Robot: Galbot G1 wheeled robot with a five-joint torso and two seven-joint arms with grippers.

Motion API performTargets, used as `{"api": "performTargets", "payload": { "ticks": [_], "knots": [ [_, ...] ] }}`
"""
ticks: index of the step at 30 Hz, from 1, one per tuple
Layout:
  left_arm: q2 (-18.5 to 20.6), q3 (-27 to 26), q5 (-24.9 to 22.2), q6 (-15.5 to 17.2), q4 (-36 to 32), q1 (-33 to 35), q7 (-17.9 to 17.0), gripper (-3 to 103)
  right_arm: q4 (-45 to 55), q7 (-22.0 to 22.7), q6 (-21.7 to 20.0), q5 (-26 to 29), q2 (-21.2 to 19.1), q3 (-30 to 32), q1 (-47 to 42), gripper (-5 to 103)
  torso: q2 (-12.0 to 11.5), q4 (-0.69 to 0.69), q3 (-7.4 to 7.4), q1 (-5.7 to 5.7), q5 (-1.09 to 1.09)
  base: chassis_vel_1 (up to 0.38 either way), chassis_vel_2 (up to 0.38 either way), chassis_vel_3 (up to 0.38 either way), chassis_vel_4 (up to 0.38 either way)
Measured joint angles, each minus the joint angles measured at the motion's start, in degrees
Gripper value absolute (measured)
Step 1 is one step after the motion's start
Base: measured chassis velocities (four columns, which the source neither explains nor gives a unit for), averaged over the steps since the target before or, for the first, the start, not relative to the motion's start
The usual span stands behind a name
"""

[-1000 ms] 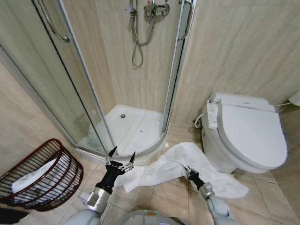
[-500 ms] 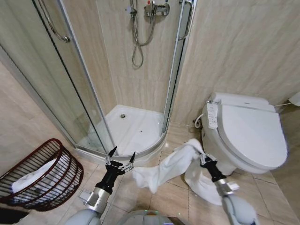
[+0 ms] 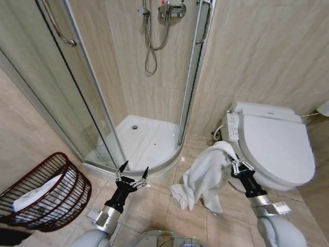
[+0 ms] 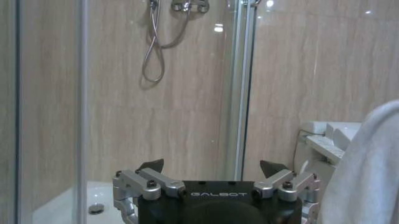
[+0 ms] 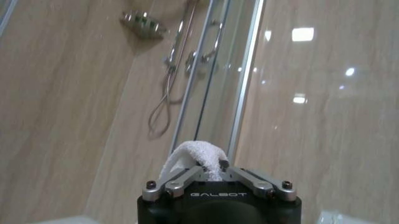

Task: Discard the used towel into the hamper.

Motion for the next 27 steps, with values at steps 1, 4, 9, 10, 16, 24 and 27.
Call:
{"api": "performTargets", "payload": {
  "ticks": [1, 4, 9, 10, 16, 24, 27],
  "knots": [
    [0.0, 0.0, 0.0, 0.0, 0.0, 0.0, 0.0, 100, 1.9, 0.6, -0.6, 0.8, 0.1, 0.5, -0.3, 3, 0.0, 0.00, 0.00, 0.00, 0.00, 0.000, 0.000, 0.000, 0.000],
    [0.0, 0.0, 0.0, 0.0, 0.0, 0.0, 0.0, 100, 4.9, 1.8, -1.5, 2.8, 0.2, 1.2, -0.6, 3, 0.0, -0.01, 0.00, 0.00, -0.01, 0.000, 0.000, 0.000, 0.000],
    [0.0, 0.0, 0.0, 0.0, 0.0, 0.0, 0.0, 100, 10.9, 7.5, -2.2, 7.0, 1.2, 3.3, 1.2, 3, 0.0, 0.00, 0.00, 0.00, -0.01, 0.000, 0.000, 0.000, 0.000],
    [0.0, 0.0, 0.0, 0.0, 0.0, 0.0, 0.0, 100, 11.7, 9.3, -2.2, 7.4, 1.5, 3.4, 1.4, 3, 0.0, 0.00, 0.00, 0.00, -0.01, 0.000, 0.000, 0.000, 0.000],
    [0.0, 0.0, 0.0, 0.0, 0.0, 0.0, 0.0, 100, 13.2, 13.6, -1.7, 7.1, 1.8, 3.0, 1.6, 3, 0.0, -0.01, 0.00, 0.00, 0.00, 0.000, 0.000, 0.000, 0.000],
    [0.0, 0.0, 0.0, 0.0, 0.0, 0.0, 0.0, 100, 14.8, 16.5, -1.3, 6.9, 1.5, 3.6, 1.7, 3, 0.0, 0.00, 0.00, 0.00, 0.00, 0.000, 0.000, 0.000, 0.000],
    [0.0, 0.0, 0.0, 0.0, 0.0, 0.0, 0.0, 100, 14.8, 16.2, -1.5, 7.5, 1.7, 4.9, 1.5, 3, 0.0, -0.01, 0.00, 0.00, 0.00, 0.000, 0.000, 0.000, 0.000]
  ]
}}
